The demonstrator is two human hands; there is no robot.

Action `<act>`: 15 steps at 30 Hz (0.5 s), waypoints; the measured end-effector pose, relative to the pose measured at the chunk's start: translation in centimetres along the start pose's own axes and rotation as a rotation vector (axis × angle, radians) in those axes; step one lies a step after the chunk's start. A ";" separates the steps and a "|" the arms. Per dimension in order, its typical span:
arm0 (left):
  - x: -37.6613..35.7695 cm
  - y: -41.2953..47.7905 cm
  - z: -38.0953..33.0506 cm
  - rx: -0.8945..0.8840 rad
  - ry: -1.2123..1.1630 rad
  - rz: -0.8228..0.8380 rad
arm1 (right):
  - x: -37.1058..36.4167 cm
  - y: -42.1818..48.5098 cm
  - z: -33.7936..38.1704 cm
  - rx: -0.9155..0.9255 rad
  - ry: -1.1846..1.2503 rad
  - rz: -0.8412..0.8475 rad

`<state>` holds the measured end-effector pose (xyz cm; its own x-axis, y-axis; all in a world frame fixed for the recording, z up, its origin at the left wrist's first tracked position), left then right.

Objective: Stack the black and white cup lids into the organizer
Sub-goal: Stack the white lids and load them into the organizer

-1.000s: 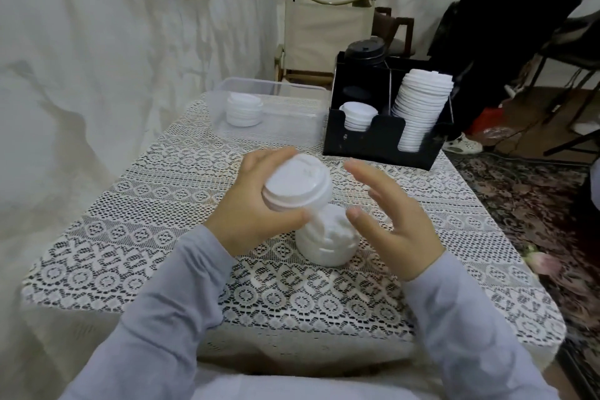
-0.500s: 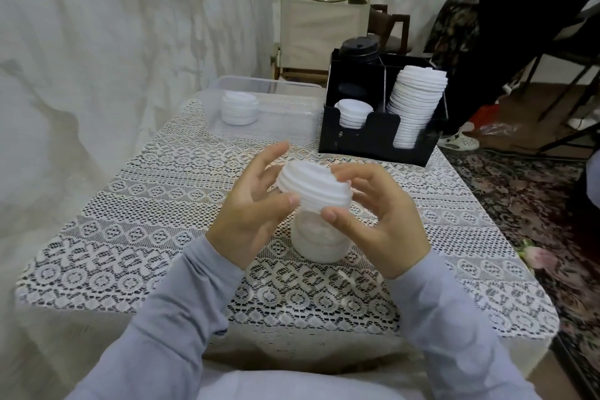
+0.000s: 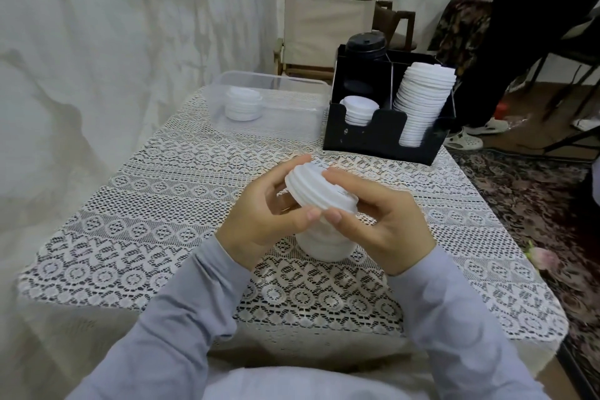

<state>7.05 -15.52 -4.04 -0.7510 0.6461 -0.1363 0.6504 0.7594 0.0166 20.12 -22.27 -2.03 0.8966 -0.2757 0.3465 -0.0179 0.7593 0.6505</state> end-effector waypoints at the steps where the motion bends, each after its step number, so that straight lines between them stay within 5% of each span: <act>1: 0.0 0.0 0.0 -0.003 0.004 -0.003 | -0.1 0.0 0.0 0.004 -0.007 0.006; 15: 0.4 0.0 0.2 0.004 0.022 -0.048 | -0.4 0.1 -0.7 -0.019 0.015 0.000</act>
<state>6.81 -15.24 -4.25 -0.7836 0.6105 -0.1155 0.6140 0.7893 0.0064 20.08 -21.66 -2.59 0.9030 -0.2676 0.3362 -0.0094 0.7700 0.6379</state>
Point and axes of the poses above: each hand's wrist, its own y-axis towards the middle knuckle, its own x-axis out of the back of the hand, z = x × y, the point moved 6 cm from there along y, towards the middle knuckle, and after that the axes turned 12 degrees about x, right-handed, at the moved point
